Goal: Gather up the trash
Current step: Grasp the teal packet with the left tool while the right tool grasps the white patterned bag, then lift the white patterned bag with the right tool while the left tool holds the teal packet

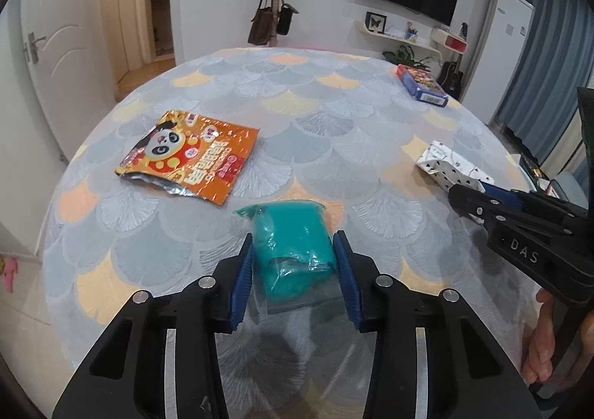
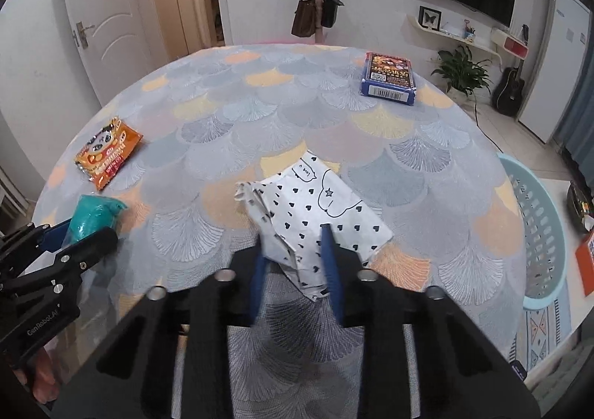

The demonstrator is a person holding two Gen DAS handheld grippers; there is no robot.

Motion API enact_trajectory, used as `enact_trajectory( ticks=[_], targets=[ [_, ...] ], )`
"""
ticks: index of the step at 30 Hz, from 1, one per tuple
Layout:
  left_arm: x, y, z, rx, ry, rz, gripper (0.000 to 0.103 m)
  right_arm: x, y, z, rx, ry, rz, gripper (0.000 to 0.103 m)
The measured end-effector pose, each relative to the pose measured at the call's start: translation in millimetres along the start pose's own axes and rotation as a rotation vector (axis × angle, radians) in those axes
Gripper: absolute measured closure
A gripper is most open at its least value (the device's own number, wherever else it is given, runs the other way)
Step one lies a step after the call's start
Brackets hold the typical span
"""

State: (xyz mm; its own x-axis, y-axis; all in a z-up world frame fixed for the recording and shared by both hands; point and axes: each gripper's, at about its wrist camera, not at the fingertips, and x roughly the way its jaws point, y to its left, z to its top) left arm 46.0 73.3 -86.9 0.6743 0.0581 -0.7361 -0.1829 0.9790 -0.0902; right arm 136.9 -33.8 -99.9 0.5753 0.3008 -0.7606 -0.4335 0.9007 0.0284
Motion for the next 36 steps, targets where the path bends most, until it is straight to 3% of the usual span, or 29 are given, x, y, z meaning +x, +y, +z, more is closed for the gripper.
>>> enact_trajectory(
  ticks=[2, 8, 14, 17, 21, 25, 27, 28, 29, 30, 33, 36],
  targets=[
    [-3.5, -3.3, 2.6, 0.01, -0.009, -0.006, 0.064, -5.2, -5.5, -1.0, 0.025, -0.028, 0.039, 0.092],
    [-16.1, -16.8, 15.1, 0.026, -0.042, -0.069, 0.064, -24.2, -24.7, -3.7, 0.102, -0.113, 0.107, 0.096],
    [-22.2, -35.6, 28.3, 0.051, -0.06, -0.111, 0.064, -41.0, -32.0, -0.5, 0.112, -0.157, 0.085, 0.099],
    [-21.1, -46.0, 37.7, 0.066, -0.059, -0.131, 0.064, -56.8, -38.4, 4.4, 0.113, -0.196, 0.019, 0.099],
    [-21.1, -64.6, 52.8, 0.095, -0.079, -0.159, 0.064, -73.9, -56.3, 10.4, 0.133, -0.235, 0.002, 0.099],
    [-21.1, -73.3, 62.3, 0.1, -0.092, -0.182, 0.064, -74.7, -75.7, 9.4, 0.174, -0.197, 0.084, 0.099],
    [-20.6, -70.8, 60.7, 0.091, -0.093, -0.179, 0.064, -73.4, -82.6, 5.0, 0.199, -0.16, 0.15, 0.092],
    [-19.6, -67.0, 59.9, 0.079, -0.089, -0.178, 0.064, -70.9, -83.6, 3.1, 0.208, -0.14, 0.178, 0.076],
    [-18.7, -63.4, 59.6, 0.067, -0.085, -0.179, 0.064, -67.9, -83.4, 0.1, 0.213, -0.116, 0.193, 0.046],
    [-17.2, -57.3, 58.2, 0.051, -0.078, -0.177, 0.064, -64.9, -82.2, -2.1, 0.213, -0.102, 0.189, 0.035],
    [-17.8, -44.2, 57.0, 0.028, -0.076, -0.16, 0.064, -51.1, -71.2, -8.2, 0.181, -0.054, 0.189, 0.032],
    [-19.1, -33.1, 56.2, 0.007, -0.075, -0.158, 0.064, -36.4, -58.2, -14.3, 0.157, 0.018, 0.245, 0.028]
  ],
)
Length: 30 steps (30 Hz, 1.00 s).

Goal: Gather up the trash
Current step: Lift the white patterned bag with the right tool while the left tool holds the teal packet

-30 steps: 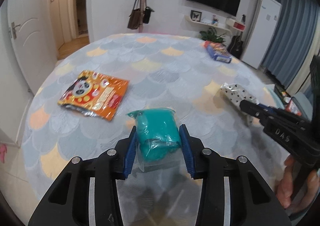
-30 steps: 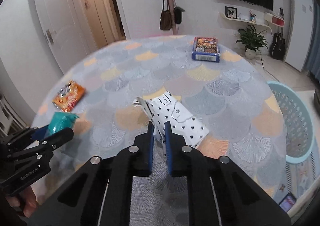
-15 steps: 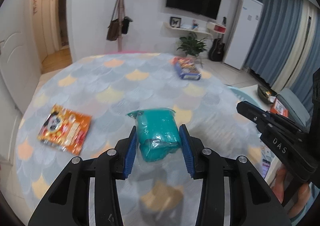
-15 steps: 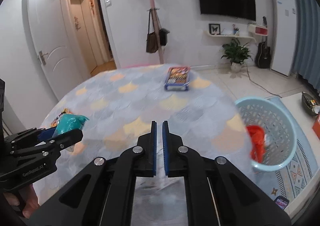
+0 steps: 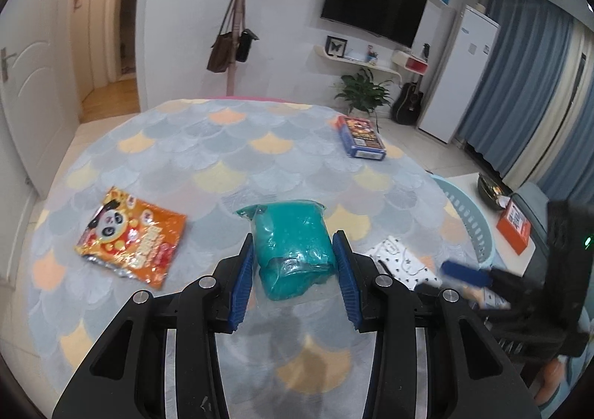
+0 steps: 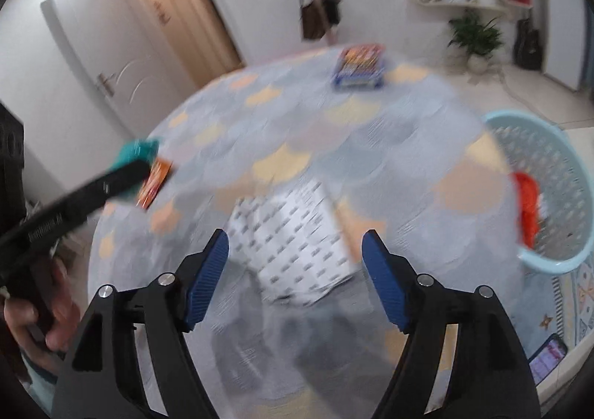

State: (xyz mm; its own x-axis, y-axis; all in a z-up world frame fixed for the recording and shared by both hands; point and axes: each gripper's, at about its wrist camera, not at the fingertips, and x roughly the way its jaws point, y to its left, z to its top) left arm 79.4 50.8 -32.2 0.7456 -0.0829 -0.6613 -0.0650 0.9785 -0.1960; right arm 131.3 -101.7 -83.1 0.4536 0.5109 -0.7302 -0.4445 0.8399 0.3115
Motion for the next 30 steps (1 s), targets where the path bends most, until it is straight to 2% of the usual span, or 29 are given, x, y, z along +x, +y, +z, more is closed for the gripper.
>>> enact_trajectory(
  ticks=[3, 9, 12, 13, 14, 15, 17, 21, 26, 30],
  targets=[
    [0.3, 4.3, -2.0, -0.008, 0.005, 0.0, 0.064, 16.4, 12.3, -4.3, -0.045, 0.037, -0.059, 0.021],
    [1.8, 4.6, -7.5, -0.002, 0.017, -0.008, 0.064, 35.8, 33.9, -2.6, -0.145, 0.054, -0.173, 0.023],
    [3.7, 3.3, -7.9, -0.001, 0.021, -0.011, 0.064, 40.2, 41.8, -5.4, -0.207, 0.043, -0.264, 0.047],
    [4.5, 2.8, -7.9, 0.0, 0.023, -0.011, 0.064, 38.9, 41.5, -6.0, -0.218, 0.035, -0.278, 0.058],
    [5.0, 2.3, -7.9, 0.002, 0.024, -0.01, 0.064, 36.8, 40.6, -6.0, -0.214, 0.03, -0.265, 0.066],
    [5.7, 1.4, -8.0, 0.004, 0.026, -0.01, 0.064, 33.9, 37.7, -5.3, -0.206, 0.023, -0.258, 0.07],
    [6.2, -1.1, -8.6, 0.008, 0.027, -0.01, 0.064, 27.9, 32.0, -3.4, -0.184, 0.006, -0.233, 0.082],
    [7.8, -7.6, -7.0, 0.022, 0.024, -0.013, 0.064, 15.9, 24.8, -0.5, -0.163, -0.033, -0.215, 0.092],
    [12.3, -27.3, 1.3, 0.065, 0.018, -0.034, 0.064, -12.9, 13.9, 6.0, -0.124, -0.114, -0.218, 0.093],
    [16.9, -54.7, 17.3, 0.118, -0.007, -0.064, 0.064, -42.4, -2.4, 17.4, -0.091, -0.19, -0.258, 0.093]
  ],
)
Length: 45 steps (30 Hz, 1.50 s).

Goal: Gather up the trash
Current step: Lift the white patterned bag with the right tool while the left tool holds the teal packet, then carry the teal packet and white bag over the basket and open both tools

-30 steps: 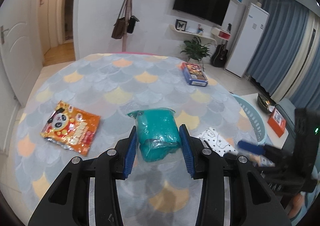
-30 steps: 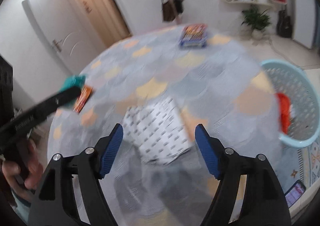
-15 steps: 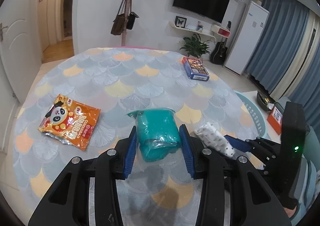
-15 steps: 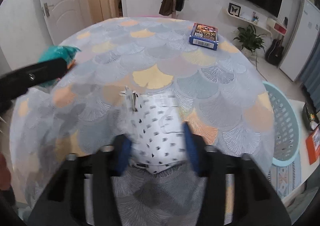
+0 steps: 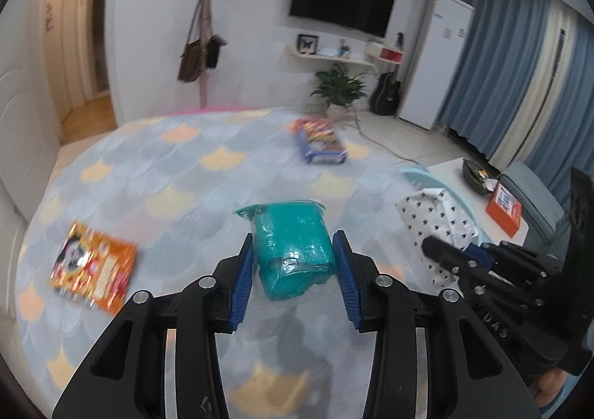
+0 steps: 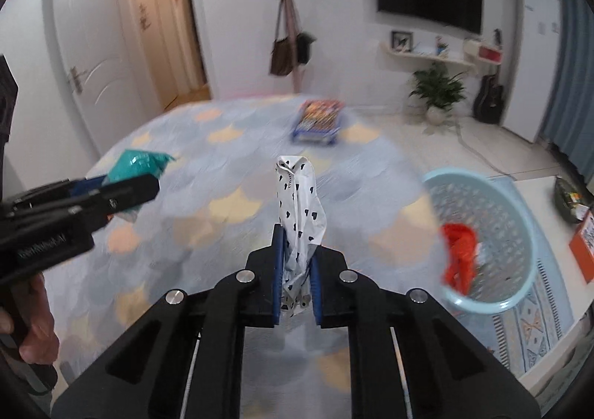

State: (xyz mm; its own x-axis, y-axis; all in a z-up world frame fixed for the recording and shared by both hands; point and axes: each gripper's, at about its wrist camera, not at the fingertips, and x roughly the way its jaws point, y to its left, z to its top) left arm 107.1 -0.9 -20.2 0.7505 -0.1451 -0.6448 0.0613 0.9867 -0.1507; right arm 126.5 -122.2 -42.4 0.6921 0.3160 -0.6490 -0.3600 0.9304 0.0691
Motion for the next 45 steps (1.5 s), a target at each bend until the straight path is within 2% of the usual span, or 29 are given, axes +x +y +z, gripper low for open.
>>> enact_trajectory(
  ticks=[6, 11, 18, 22, 24, 27, 31, 32, 35, 37, 45],
  targets=[
    [18.5, -48.1, 34.5, 0.076, -0.032, -0.075, 0.064, -19.9, -52.4, 20.1, 0.074, -0.068, -0.093, 0.093],
    [49.4, -88.1, 59.9, 0.106, -0.009, -0.161, 0.064, -24.8, -113.2, 29.1, 0.176, -0.086, -0.16, 0.093],
    [112.4, -142.0, 78.5, 0.117, 0.086, -0.274, 0.064, 0.5, -206.6, 16.0, 0.424, -0.035, -0.167, 0.093],
    [147.2, -165.2, 75.6, 0.137, 0.133, -0.283, 0.063, 26.8, -239.3, -0.2, 0.514, 0.031, -0.186, 0.091],
    [160.0, -175.3, 73.8, 0.164, 0.14, -0.299, 0.063, 35.8, -248.0, -9.6, 0.539, 0.054, -0.189, 0.089],
    [179.0, -191.6, 69.2, 0.211, 0.16, -0.286, 0.063, 47.0, -258.2, -19.9, 0.577, 0.08, -0.198, 0.089],
    [194.5, -200.3, 67.7, 0.215, 0.19, -0.285, 0.062, 56.9, -265.5, -26.4, 0.604, 0.105, -0.203, 0.086],
    [197.0, -202.4, 67.5, 0.219, 0.193, -0.287, 0.06, 58.5, -267.6, -27.2, 0.61, 0.109, -0.2, 0.082],
    [198.7, -202.7, 69.3, 0.219, 0.195, -0.285, 0.042, 60.0, -272.6, -29.4, 0.631, 0.112, -0.193, 0.07],
    [194.9, -201.4, 69.0, 0.216, 0.182, -0.288, 0.037, 58.9, -273.9, -30.5, 0.639, 0.111, -0.196, 0.061],
    [170.0, -180.5, 68.6, 0.202, 0.146, -0.274, 0.032, 48.2, -268.3, -29.9, 0.651, 0.097, -0.183, 0.06]
  ],
)
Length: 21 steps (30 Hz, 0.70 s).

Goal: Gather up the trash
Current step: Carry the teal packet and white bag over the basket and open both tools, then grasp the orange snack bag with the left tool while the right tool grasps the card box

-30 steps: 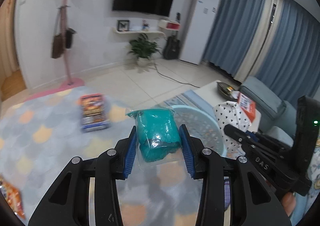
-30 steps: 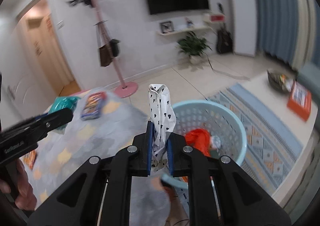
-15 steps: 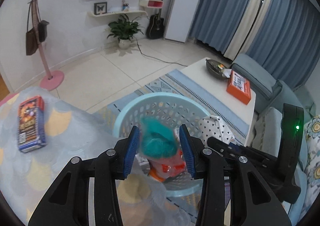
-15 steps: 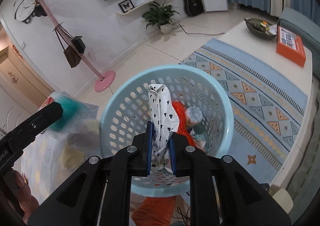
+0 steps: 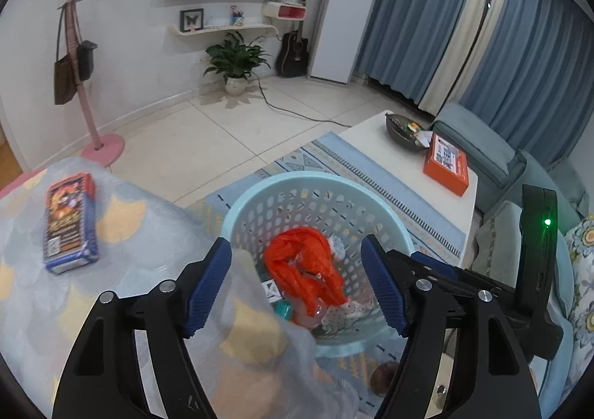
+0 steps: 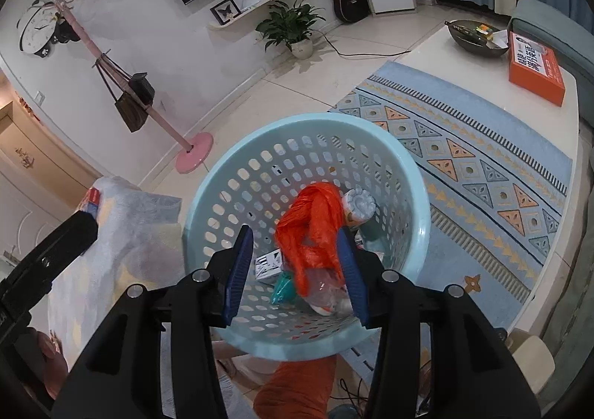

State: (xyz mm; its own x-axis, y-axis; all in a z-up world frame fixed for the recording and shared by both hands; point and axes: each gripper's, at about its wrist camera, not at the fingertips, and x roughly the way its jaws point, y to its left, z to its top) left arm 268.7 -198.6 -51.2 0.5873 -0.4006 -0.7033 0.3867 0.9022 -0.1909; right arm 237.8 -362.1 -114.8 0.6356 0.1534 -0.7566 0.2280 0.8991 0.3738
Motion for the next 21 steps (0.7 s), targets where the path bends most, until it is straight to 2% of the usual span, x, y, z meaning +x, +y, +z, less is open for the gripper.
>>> enact_trajectory(
  ticks=[9, 11, 18, 21],
  targets=[
    [-57.0, 24.0, -21.3, -0.065, -0.077, 0.046, 0.029, -26.7, 44.0, -11.3, -0.07, -0.029, 0.052, 0.053],
    [-71.4, 30.9, -27.6, -0.082, -0.095, 0.06, 0.029, -33.1, 57.6, -15.1, -0.092, -0.036, 0.071, 0.048],
    [-131.2, 70.9, -60.4, -0.161, -0.133, 0.181, 0.028, -50.9, 115.3, -34.3, -0.188, -0.053, 0.14, 0.04],
    [-158.3, 99.6, -77.2, -0.225, -0.143, 0.235, 0.026, -53.4, 142.7, -45.8, -0.236, -0.049, 0.175, 0.036]
  ],
)
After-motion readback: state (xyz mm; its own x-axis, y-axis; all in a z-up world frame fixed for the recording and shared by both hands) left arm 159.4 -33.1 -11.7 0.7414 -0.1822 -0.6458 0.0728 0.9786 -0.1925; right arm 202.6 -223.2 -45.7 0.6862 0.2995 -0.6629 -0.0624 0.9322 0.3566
